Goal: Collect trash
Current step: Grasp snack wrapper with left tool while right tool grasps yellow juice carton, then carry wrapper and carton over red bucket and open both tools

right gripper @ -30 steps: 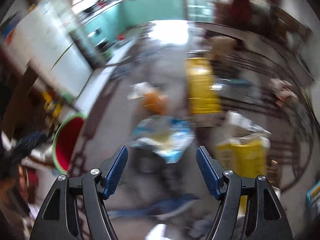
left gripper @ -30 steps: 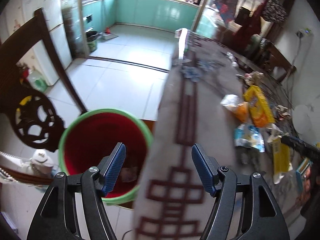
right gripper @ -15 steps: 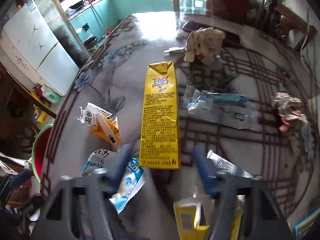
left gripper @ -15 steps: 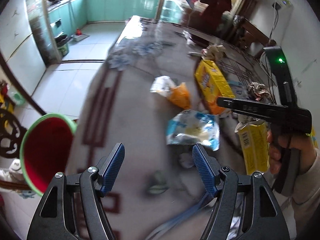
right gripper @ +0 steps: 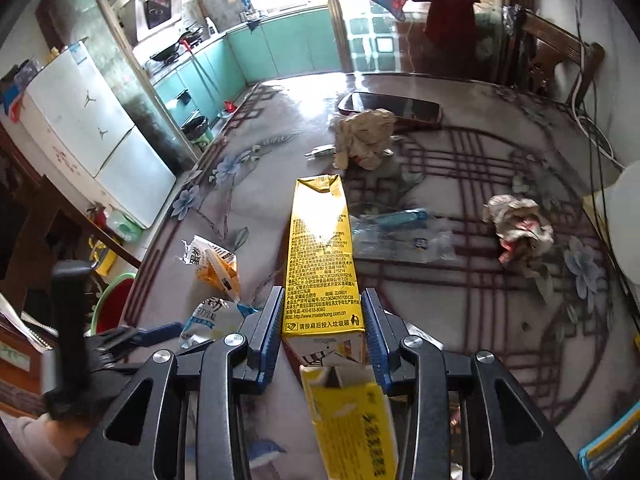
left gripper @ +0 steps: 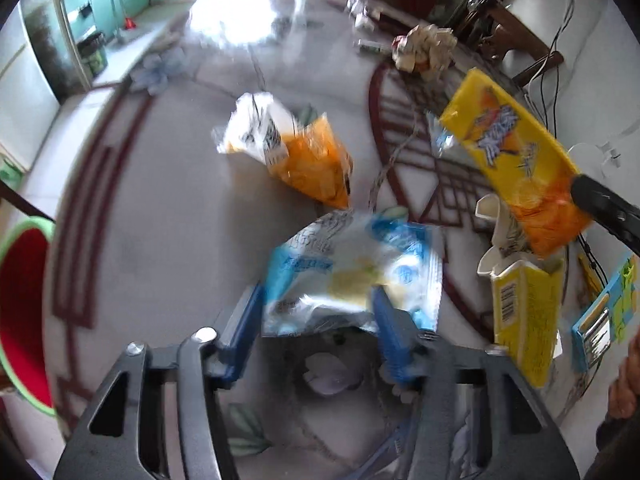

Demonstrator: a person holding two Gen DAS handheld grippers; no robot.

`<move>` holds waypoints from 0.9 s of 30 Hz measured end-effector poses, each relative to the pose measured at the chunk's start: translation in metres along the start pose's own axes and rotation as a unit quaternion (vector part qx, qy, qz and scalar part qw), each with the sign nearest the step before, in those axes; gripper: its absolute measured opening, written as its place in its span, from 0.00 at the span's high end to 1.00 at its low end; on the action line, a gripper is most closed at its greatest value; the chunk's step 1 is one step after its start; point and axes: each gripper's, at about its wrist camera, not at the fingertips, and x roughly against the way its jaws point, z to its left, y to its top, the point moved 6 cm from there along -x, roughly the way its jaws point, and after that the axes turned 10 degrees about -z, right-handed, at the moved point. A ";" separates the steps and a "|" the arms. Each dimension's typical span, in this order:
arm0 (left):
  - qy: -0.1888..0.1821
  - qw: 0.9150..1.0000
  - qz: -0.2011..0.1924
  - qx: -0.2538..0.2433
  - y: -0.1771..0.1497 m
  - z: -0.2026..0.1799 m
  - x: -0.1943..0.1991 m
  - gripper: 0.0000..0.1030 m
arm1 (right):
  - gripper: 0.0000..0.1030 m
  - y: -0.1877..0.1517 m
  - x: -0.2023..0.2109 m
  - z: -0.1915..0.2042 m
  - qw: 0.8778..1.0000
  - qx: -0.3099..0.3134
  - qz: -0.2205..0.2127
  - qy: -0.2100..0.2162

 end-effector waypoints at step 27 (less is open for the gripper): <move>0.011 0.994 -0.099 0.033 0.015 0.048 0.110 0.98 | 0.65 -0.004 0.064 0.068 0.998 0.008 -0.051 0.023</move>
